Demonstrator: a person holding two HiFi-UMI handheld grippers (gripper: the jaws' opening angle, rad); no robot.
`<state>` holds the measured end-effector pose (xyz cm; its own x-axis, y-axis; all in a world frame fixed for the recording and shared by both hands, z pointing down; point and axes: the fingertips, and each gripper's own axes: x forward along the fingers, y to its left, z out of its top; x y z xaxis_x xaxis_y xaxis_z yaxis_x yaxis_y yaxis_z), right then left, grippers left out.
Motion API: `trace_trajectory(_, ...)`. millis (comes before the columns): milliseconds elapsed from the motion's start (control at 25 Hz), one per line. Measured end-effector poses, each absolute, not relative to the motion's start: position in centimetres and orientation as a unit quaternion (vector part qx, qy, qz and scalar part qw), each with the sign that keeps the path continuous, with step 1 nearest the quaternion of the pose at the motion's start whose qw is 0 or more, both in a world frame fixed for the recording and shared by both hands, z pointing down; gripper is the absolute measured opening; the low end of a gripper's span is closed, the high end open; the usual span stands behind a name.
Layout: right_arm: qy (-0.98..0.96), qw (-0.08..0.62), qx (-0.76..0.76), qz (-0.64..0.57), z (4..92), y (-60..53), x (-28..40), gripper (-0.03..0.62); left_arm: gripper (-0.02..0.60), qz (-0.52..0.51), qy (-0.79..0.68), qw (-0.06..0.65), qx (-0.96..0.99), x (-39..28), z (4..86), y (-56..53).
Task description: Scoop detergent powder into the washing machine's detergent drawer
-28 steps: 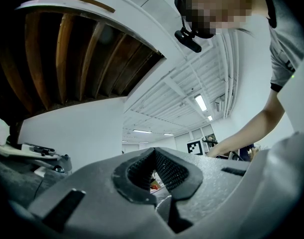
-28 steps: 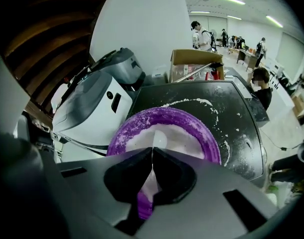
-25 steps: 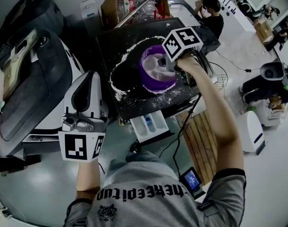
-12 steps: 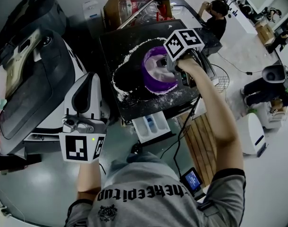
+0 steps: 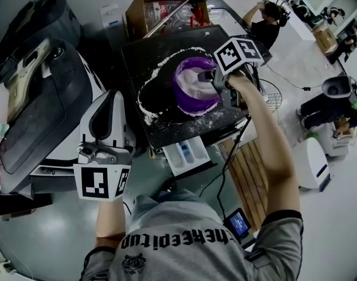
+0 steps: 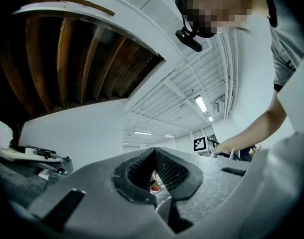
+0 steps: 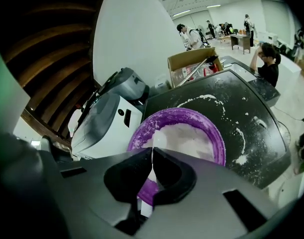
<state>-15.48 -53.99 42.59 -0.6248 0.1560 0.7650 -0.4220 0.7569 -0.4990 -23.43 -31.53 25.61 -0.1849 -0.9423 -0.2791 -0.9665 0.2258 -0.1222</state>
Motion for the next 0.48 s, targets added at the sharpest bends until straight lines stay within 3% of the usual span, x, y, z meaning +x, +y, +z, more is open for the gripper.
trace_trajectory(480,-0.859,0.303,0.116,0.396,38.7,-51.6,-11.2,0.006,0.003,0.052,0.728,0.151,-0.667,-21.3,24.7,-32.1)
